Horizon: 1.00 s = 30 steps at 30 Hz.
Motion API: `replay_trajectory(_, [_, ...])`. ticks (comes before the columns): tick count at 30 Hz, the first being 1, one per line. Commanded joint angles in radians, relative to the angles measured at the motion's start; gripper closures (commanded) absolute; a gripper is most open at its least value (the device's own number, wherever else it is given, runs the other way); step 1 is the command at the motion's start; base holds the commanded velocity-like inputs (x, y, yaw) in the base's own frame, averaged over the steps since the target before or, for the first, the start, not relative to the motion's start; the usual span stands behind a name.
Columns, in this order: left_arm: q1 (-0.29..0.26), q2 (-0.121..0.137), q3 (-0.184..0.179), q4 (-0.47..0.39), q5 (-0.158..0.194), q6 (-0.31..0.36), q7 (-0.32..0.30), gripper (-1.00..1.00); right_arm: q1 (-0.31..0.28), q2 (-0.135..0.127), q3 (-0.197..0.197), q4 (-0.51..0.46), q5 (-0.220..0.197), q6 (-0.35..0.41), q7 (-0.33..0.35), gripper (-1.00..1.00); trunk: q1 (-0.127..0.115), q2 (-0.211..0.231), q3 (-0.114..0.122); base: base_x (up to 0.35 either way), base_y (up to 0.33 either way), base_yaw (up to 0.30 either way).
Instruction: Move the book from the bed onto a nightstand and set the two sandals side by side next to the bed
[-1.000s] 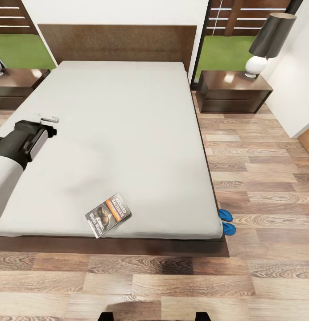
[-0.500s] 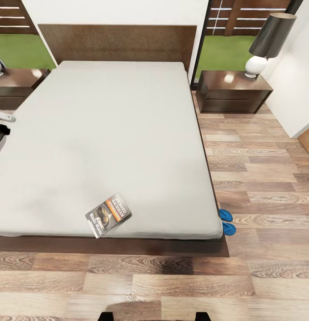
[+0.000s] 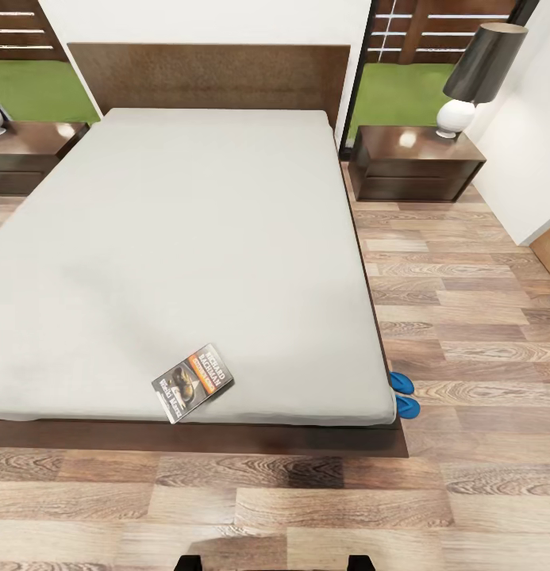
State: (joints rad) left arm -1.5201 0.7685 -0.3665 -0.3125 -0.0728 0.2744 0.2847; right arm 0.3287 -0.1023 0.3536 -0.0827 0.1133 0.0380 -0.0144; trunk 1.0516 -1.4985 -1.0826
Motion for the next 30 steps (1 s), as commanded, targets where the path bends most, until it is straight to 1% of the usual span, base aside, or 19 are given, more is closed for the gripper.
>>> replay_trajectory(1, [0.001,0.015,-0.006,0.017,-0.013,-0.012,0.002,-1.00,0.000,-0.001,-0.001,-0.006,0.010,0.003,-0.001,-1.00,0.000,0.000,0.000,0.000,0.000,0.000])
replay_trajectory(2, [0.003,0.028,-0.006,0.036,-0.020,-0.030,0.002,-1.00,-0.001,-0.001,-0.001,-0.008,0.010,0.003,-0.002,-1.00,0.000,0.000,0.000,0.000,0.000,0.000])
replay_trajectory(3, [0.003,0.028,-0.006,0.036,-0.020,-0.030,0.002,-1.00,-0.001,-0.001,-0.001,-0.008,0.010,0.003,-0.002,-1.00,0.000,0.000,0.000,0.000,0.000,0.000])
replay_trajectory(6, [0.014,0.062,-0.007,0.084,-0.042,-0.069,0.002,-1.00,-0.003,-0.002,-0.002,-0.012,0.010,0.002,-0.002,-1.00,0.000,0.000,0.000,0.000,0.000,0.000])
replay_trajectory(9, [0.031,0.095,-0.007,0.112,-0.061,-0.090,0.010,-1.00,-0.010,-0.003,-0.002,-0.014,0.010,0.001,-0.002,-1.00,0.000,0.000,0.000,0.000,0.000,0.000])
replay_trajectory(10, [0.038,0.107,-0.007,0.118,-0.066,-0.094,0.017,-1.00,-0.013,-0.003,-0.002,-0.014,0.010,0.001,-0.002,-1.00,0.000,0.000,0.000,0.000,0.000,0.000])
replay_trajectory(11, [0.038,0.107,-0.007,0.118,-0.066,-0.094,0.017,-1.00,-0.013,-0.003,-0.002,-0.014,0.010,0.001,-0.002,-1.00,0.000,0.000,0.000,0.000,0.000,0.000])
replay_trajectory(13, [0.056,0.132,-0.008,0.127,-0.074,-0.100,0.030,-1.00,-0.017,-0.003,-0.002,-0.016,0.009,0.001,-0.002,-1.00,0.000,0.000,0.000,0.000,0.000,0.000])
replay_trajectory(14, [0.056,0.132,-0.008,0.127,-0.074,-0.100,0.030,-1.00,-0.017,-0.003,-0.002,-0.016,0.009,0.001,-0.002,-1.00,0.000,0.000,0.000,0.000,0.000,0.000])
replay_trajectory(15, [0.067,0.145,-0.008,0.131,-0.078,-0.102,0.035,-1.00,-0.018,-0.003,-0.002,-0.017,0.009,0.001,-0.002,-1.00,0.000,0.000,0.000,0.000,0.000,0.000])
replay_trajectory(16, [0.067,0.145,-0.008,0.131,-0.078,-0.102,0.035,-1.00,-0.018,-0.003,-0.002,-0.017,0.009,0.001,-0.002,-1.00,0.000,0.000,0.000,0.000,0.000,0.000])
replay_trajectory(19, [0.113,0.174,-0.009,0.137,-0.086,-0.107,0.047,-1.00,-0.021,-0.003,-0.002,-0.025,0.009,0.001,-0.001,-1.00,0.000,0.000,0.000,0.000,0.000,0.000])
replay_trajectory(20, [0.113,0.174,-0.009,0.137,-0.086,-0.107,0.047,-1.00,-0.021,-0.003,-0.002,-0.025,0.009,0.001,-0.001,-1.00,0.000,0.000,0.000,0.000,0.000,0.000])
replay_trajectory(22, [0.150,0.186,-0.009,0.139,-0.088,-0.109,0.053,-1.00,-0.022,-0.003,-0.002,-0.032,0.010,0.000,-0.001,-1.00,0.000,0.000,0.000,0.000,0.000,0.000])
replay_trajectory(23, [0.150,0.186,-0.009,0.139,-0.088,-0.109,0.053,-1.00,-0.022,-0.003,-0.002,-0.032,0.010,0.000,-0.001,-1.00,0.000,0.000,0.000,0.000,0.000,0.000])
replay_trajectory(26, [0.208,0.196,-0.008,0.146,-0.090,-0.111,0.069,-1.00,-0.023,-0.004,-0.002,-0.042,0.010,0.000,-0.001,-1.00,0.000,0.000,0.000,0.000,0.000,0.000])
replay_trajectory(27, [0.208,0.196,-0.008,0.146,-0.090,-0.111,0.069,-1.00,-0.023,-0.004,-0.002,-0.042,0.010,0.000,-0.001,-1.00,0.000,0.000,0.000,0.000,0.000,0.000])
replay_trajectory(30, [0.276,0.201,-0.007,0.165,-0.087,-0.122,0.085,-1.00,-0.024,-0.004,-0.002,-0.046,0.011,0.000,-0.001,-1.00,0.000,0.000,0.000,0.000,0.000,0.000])
